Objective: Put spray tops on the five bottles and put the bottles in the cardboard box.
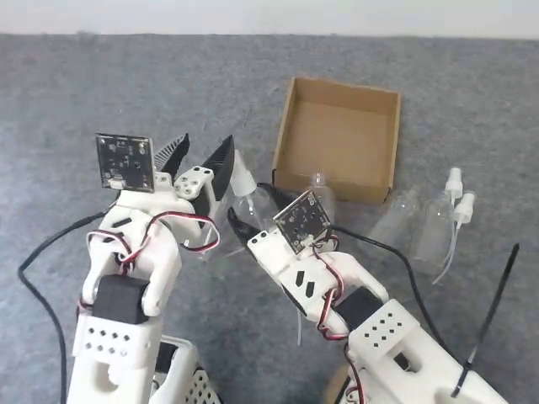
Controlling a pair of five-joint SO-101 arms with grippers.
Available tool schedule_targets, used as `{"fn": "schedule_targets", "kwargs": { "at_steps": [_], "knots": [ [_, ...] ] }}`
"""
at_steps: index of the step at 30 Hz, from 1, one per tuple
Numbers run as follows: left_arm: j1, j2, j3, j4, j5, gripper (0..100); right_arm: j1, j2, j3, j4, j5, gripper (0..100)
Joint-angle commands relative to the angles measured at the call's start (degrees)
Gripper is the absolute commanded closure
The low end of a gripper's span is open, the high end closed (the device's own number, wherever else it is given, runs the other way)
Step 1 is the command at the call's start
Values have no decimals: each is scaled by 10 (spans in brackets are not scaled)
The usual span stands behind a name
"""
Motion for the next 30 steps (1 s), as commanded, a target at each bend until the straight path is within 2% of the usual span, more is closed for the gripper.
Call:
{"fn": "schedule_targets", "kwargs": {
  "at_steps": [1, 7, 11, 13, 18, 23, 28, 30],
  "knots": [
    [-25, -4, -51, -7, -5, 787, 15, -17, -11, -11, -4, 992],
    [-66, -55, -74, 55, -4, 786, 94, -17, -45, -10, -6, 992],
    [-62, -137, -9, 86, -17, 786, 133, -15, -82, -1, -6, 992],
    [-51, -168, 33, 86, -54, 786, 141, 3, -125, 25, -6, 992],
    [5, -212, 134, 85, -91, 786, 139, 137, -272, 52, -6, 992],
    [41, -234, 153, 89, -91, 784, 113, 298, -422, 95, -5, 992],
    [46, -232, 184, 55, -89, 671, 81, 381, -540, 181, -6, 992],
    [45, -228, 202, 28, -89, 660, 68, 382, -554, 212, -6, 992]
  ]
}}
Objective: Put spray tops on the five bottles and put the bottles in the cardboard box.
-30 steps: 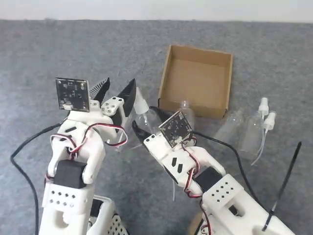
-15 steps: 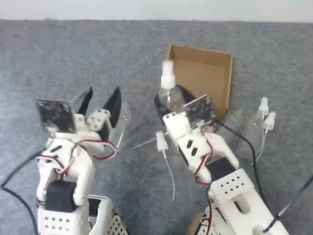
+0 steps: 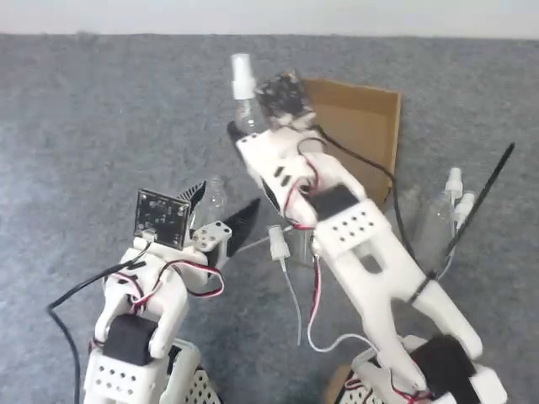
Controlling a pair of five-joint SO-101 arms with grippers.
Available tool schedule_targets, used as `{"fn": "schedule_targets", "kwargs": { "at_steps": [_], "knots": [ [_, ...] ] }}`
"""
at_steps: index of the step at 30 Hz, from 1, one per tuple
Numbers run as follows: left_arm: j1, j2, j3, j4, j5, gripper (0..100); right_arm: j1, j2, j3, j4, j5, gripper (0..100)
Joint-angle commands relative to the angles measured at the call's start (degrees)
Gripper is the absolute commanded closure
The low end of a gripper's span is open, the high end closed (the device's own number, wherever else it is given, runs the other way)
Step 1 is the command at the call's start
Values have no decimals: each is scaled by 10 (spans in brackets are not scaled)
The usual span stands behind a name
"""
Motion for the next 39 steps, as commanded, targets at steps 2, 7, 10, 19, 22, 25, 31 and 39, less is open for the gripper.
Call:
{"fn": "schedule_targets", "kwargs": {
  "at_steps": [2, 7, 10, 19, 22, 25, 31, 39],
  "knots": [
    [0, 10, 32, -78, -4, 660, -39, -8, -87, 82, -5, 992],
    [-28, 49, 38, -124, -4, 660, -51, -82, -70, 152, -6, 992],
    [-33, 81, 38, -145, -4, 660, -51, -145, -46, 180, -4, 992],
    [-30, 111, 31, -158, -4, 660, -40, -225, 20, 177, -2, 992],
    [-30, 111, 32, -158, -5, 675, 1, -212, 20, 123, -2, 992],
    [-34, 111, 32, -158, -5, 700, 55, -174, 17, 44, -1, 992],
    [-69, 110, 36, -163, -4, 825, 118, -23, -79, -5, -3, 992],
    [-105, 110, 46, -186, -4, 958, 145, 153, -199, -58, -4, 992]
  ]
}}
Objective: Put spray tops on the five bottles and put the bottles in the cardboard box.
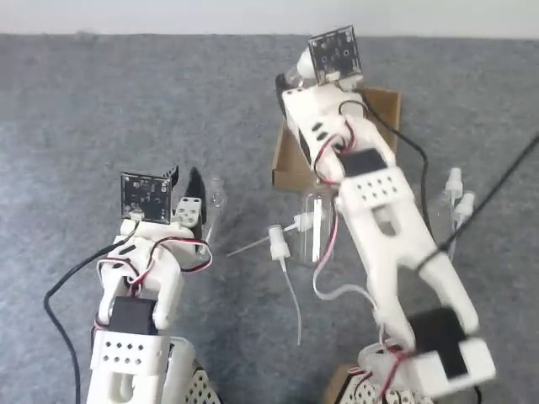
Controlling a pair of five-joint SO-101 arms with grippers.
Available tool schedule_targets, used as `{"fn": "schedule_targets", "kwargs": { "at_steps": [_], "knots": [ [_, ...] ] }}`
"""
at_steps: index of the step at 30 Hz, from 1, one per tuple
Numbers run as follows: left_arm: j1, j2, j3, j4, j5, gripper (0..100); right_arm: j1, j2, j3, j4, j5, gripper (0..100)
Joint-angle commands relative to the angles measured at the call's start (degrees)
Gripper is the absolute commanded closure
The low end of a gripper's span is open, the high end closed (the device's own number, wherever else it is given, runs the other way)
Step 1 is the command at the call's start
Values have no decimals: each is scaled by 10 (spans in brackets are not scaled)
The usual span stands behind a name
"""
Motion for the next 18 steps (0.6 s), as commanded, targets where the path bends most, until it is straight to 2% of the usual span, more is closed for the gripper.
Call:
{"fn": "schedule_targets", "kwargs": {
  "at_steps": [1, 9, 18],
  "knots": [
    [-4, 4, -1, -22, -3, 959, 24, 65, -90, -38, -4, 992],
    [-4, 4, -1, -22, -4, 958, 48, 184, -146, -89, -5, 992],
    [-3, 4, -1, -22, -4, 958, 47, 294, -249, -87, -4, 992]
  ]
}}
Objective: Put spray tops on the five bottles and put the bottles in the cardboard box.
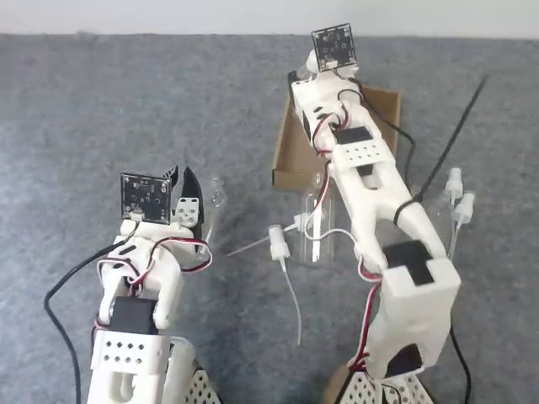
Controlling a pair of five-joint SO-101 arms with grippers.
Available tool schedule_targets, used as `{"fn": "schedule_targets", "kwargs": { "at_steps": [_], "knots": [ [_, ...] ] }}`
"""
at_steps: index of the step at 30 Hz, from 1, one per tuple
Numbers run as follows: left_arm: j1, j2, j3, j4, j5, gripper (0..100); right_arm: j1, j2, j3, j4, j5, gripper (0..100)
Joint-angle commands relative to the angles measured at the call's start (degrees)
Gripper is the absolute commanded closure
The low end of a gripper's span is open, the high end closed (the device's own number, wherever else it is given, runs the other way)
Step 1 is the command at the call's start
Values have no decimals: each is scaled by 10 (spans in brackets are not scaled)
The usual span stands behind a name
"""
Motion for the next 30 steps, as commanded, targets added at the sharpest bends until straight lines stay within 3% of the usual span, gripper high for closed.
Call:
{"fn": "schedule_targets", "kwargs": {
  "at_steps": [1, 14, 30],
  "knots": [
    [-1, 4, -7, -16, -4, 958, 5, 29, -88, -15, -4, 992],
    [-1, 4, -7, -16, -4, 958, 8, 150, -179, -10, -2, 989],
    [-1, 4, -7, -16, -4, 958, 7, 161, -179, -9, -1, 981]
  ]
}}
